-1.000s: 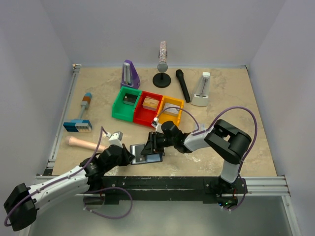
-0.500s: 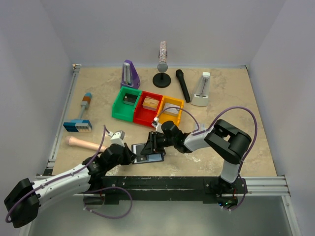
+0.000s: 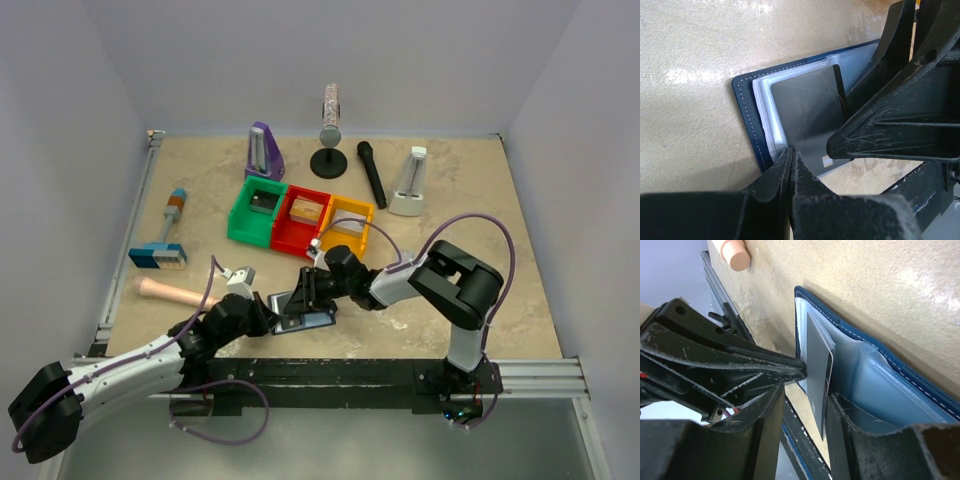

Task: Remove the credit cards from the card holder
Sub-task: Remove the credit card from the card holder.

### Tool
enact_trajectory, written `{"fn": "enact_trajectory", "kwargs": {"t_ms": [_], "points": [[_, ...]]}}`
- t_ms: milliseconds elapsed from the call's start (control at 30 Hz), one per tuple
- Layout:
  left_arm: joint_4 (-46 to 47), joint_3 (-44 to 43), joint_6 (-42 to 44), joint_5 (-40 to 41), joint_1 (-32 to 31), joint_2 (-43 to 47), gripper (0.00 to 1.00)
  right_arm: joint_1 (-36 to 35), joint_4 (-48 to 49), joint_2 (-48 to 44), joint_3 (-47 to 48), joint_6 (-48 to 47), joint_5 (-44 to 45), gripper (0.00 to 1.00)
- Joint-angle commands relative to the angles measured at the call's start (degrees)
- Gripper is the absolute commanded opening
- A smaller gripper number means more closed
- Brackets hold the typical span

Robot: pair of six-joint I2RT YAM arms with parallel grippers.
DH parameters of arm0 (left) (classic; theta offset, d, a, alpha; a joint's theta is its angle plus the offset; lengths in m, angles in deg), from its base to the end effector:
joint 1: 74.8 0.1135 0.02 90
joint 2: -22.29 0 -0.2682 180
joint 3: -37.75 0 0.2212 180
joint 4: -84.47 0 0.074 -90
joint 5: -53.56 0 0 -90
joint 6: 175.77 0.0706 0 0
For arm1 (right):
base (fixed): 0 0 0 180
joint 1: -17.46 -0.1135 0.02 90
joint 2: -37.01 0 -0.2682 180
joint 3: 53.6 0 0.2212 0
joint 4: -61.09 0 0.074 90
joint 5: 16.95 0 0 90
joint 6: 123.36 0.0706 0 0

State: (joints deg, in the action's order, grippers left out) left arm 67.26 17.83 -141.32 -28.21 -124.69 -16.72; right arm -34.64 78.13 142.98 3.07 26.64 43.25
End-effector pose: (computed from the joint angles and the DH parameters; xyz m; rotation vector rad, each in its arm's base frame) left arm 0.0957 -0.0980 0.1248 -0.2002 2.3275 -0.8386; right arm 0.1888 0.2996 0.1315 -0.1968 2.5602 1.5395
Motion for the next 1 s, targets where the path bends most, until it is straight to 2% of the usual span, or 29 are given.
{"fn": "enact_trajectory", "kwargs": {"t_ms": [0,267,467,967], "points": [[2.79,0.58,-0.09,-1.73,0.14,-0.20,0.00,-0.29,2.91,0.11,2.58,0.55,-2.28,0.41],[1.56,0.41,-0.44,-1.02,0.14,-0.02,0.00,-0.11,2.12,-1.29,1.88,0.11,-2.28,0.40],[-2.83,0.49,-1.93,0.91,0.14,0.60,0.00,0.50,1.94,-2.61,0.56,-0.16,-2.10,0.40],[-4.50,-0.03,-2.99,2.58,0.14,-0.37,0.00,1.38,1.24,-4.90,-1.46,-0.86,-1.40,0.39]]}}
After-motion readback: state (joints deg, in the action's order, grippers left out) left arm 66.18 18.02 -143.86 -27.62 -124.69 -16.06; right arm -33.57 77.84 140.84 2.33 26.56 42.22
